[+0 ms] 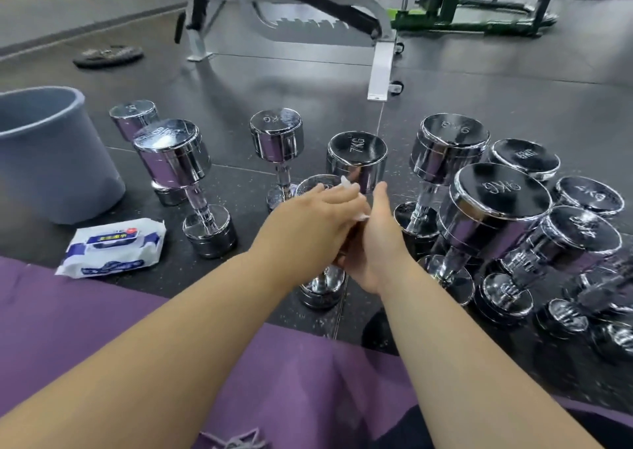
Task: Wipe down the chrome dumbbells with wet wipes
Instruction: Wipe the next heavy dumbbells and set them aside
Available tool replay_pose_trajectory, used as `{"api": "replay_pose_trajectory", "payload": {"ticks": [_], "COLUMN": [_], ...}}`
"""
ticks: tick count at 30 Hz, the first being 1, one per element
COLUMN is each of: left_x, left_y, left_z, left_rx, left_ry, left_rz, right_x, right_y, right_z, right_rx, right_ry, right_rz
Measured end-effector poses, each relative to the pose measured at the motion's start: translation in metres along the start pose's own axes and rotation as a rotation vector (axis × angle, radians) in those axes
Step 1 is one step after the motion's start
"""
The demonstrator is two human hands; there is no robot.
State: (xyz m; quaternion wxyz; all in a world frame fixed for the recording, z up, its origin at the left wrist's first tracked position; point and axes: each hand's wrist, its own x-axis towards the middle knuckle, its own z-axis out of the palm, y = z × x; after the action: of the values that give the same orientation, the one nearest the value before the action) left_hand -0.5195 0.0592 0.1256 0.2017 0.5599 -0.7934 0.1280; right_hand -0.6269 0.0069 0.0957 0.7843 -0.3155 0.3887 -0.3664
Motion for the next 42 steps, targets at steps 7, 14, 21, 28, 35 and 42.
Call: {"api": "replay_pose_trajectory", "payload": {"ticks": [7,14,21,28,35,42], "left_x": [-0.008,0.035,-0.028,-0.005,-0.013,-0.035], "left_y": [-0.006,-0.011,-0.007,-0.01,-0.006,0.012], "left_z": [-0.009,-0.009,-0.007,-0.017,0.009,0.0], "left_rx": [0.107,0.109,0.011,-0.241,0.025,-0.621], "left_ry": [-0.106,-0.448,-0.01,-0.339,-0.016,0.164], "left_rz": [-0.099,-0.229,0.016,-0.609,-0.039,-0.813], "right_x": [0.003,0.001,0.002,0.003,0.006,0.007], "right_y": [0.006,0.005,0.004,0.011,0.008,0.01], "right_z": [0.005,0.002,0.0,0.002,-0.002,0.005], "right_rx": [-0.033,0.009,0.004,-0.021,-0.016,-0.071], "right_ry": [-0.023,-0.028,0.015,0.008,0.037,0.114], "right_rz": [-0.001,-0.01,0.017,-0.017,0.016,-0.042]}}
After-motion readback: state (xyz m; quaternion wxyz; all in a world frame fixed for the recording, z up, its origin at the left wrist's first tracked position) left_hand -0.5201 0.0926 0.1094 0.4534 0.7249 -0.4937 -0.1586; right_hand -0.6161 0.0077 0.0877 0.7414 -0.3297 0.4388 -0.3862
